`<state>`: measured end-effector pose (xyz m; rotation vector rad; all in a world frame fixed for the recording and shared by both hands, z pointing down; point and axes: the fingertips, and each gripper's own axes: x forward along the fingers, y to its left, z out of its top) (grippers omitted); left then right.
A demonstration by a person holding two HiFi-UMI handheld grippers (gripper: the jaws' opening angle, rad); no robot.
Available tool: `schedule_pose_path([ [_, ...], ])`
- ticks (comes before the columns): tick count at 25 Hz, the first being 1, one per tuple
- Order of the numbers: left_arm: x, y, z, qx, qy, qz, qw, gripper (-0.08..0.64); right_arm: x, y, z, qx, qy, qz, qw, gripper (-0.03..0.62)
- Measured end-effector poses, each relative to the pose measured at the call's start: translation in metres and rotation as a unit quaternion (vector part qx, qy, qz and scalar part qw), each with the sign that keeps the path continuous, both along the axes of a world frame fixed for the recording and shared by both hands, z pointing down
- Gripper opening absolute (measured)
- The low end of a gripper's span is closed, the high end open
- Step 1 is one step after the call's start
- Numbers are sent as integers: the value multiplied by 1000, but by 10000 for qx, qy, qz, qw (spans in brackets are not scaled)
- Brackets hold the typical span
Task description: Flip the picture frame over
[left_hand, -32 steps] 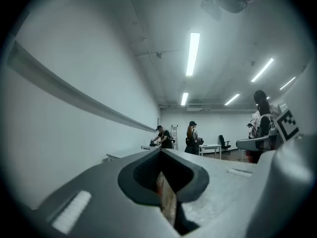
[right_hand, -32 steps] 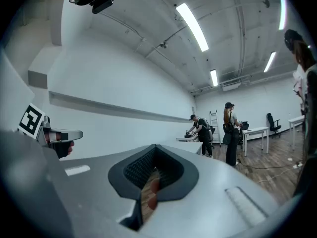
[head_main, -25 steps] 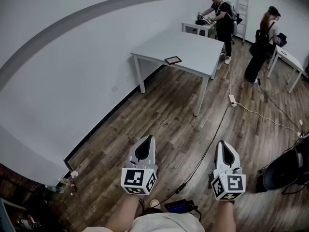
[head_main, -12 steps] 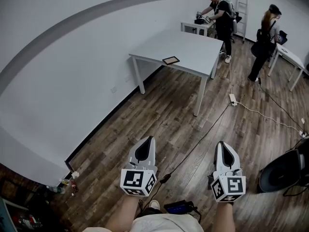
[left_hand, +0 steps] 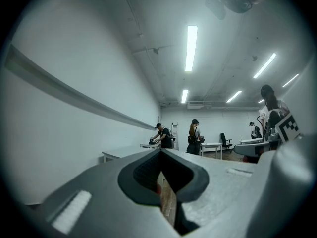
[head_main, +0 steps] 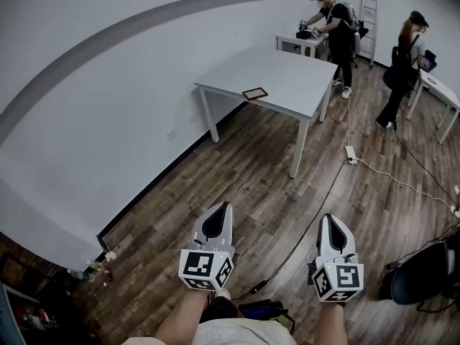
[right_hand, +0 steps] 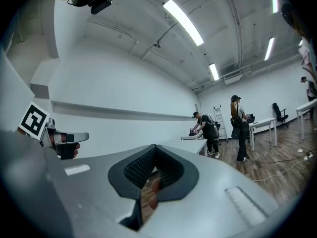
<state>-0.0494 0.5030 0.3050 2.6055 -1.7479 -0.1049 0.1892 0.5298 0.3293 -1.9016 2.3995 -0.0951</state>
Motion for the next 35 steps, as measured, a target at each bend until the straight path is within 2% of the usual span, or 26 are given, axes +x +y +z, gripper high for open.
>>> schedule_pose_path([
  [5,8,-26,3,-50,42,45,10000,2,-2,-29,5,-65,-21,-57,10000,28],
  [9,0,-60,5,-37,77,92,9999,2,-15,-62,11,-131,71,-48,9999,28],
  [17,-37,-155,11,-102,56,139,9998,2,-52,-157,9,-218,220,37,9995,28],
  [26,-92,-266,15,-230,292,278,9989,2,-113,-264,-2,-279,400,91,9988,28],
  [35,-89,-332,15,-184,253,375,9988,2,-112,-326,0,-298,430,145,9985,28],
])
